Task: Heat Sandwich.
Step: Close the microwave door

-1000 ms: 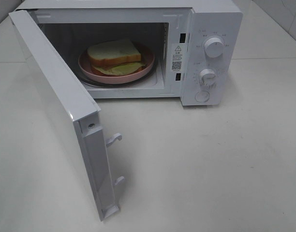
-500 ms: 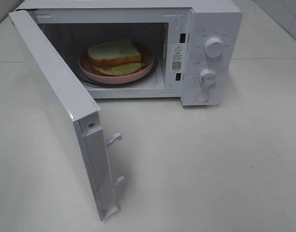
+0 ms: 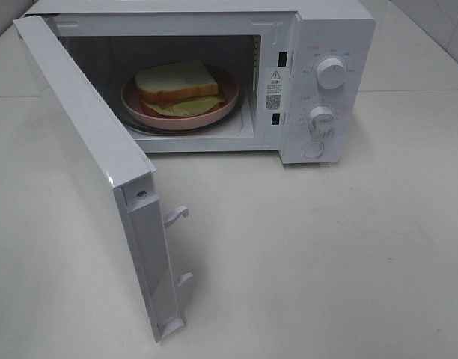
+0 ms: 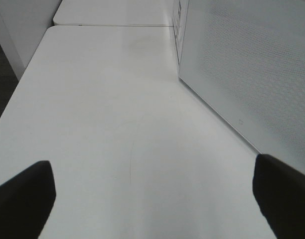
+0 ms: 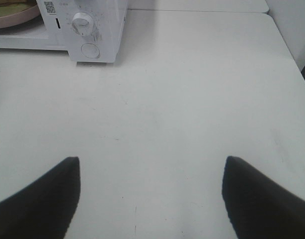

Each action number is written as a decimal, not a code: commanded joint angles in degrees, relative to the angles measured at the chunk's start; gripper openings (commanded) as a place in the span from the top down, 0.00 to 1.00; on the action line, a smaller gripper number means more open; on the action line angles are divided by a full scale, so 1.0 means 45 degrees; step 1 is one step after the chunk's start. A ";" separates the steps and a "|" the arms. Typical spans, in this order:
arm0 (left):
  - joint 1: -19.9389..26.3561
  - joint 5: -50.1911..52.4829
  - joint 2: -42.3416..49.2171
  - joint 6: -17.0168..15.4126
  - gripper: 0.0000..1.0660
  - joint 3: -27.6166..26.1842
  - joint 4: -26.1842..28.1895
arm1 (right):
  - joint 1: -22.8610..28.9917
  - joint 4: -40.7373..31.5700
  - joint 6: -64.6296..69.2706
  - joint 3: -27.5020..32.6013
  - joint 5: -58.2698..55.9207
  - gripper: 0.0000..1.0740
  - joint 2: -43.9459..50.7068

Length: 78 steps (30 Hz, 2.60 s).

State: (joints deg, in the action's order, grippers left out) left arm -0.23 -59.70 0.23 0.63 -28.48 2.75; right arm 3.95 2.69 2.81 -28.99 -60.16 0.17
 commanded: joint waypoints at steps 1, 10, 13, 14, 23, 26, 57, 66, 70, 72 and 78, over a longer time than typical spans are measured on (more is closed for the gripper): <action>0.0013 0.0089 0.0369 0.0025 0.05 0.0025 0.0089 | -0.0064 0.0013 -0.0166 0.0025 0.0115 0.29 0.0331; 0.0013 0.0089 0.0369 0.0025 0.05 0.0025 0.0089 | -0.0064 0.0013 -0.0166 0.0025 0.0115 0.29 0.0331; 0.0013 0.0089 0.0369 0.0025 0.05 0.0025 0.0089 | -0.0064 0.0013 -0.0166 0.0025 0.0115 0.29 0.0331; 0.0013 0.0089 0.0369 0.0025 0.05 0.0025 0.0089 | -0.0064 0.0013 -0.0166 0.0025 0.0115 0.29 0.0331; 0.0013 0.0089 0.0369 -0.0013 0.05 0.0025 0.0089 | -0.0064 0.0013 -0.0153 0.0025 0.0115 0.29 0.0331; 0.0013 0.0102 0.0357 -0.0038 0.05 0.0025 0.0089 | -0.0064 0.0013 -0.0153 0.0025 0.0115 0.29 0.0331; 0.0013 0.4584 -0.5284 -0.0025 0.92 -0.0064 0.0102 | -0.0064 0.0013 -0.0153 0.0025 0.0115 0.29 0.0331; 0.0013 0.8518 -0.7168 0.0025 1.00 0.1337 0.0089 | -0.0064 0.0013 -0.0140 0.0025 0.0115 0.29 0.0331; 0.0013 1.1255 -0.7920 0.0025 1.00 0.2152 0.0076 | -0.0064 0.0013 -0.0140 0.0025 0.0115 0.29 0.0331; 0.0013 1.2427 -0.8391 0.0025 1.00 0.2483 0.0076 | -0.0064 0.0013 -0.0140 0.0025 0.0115 0.29 0.0331; 0.0013 1.5292 -0.9995 0.0025 1.00 0.3018 -0.0064 | -0.0064 0.0013 -0.0140 0.0025 0.0115 0.29 0.0331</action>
State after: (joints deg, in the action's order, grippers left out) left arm -0.23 4.47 -43.32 0.57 -15.36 2.64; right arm 3.95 2.69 2.75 -28.99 -60.16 0.17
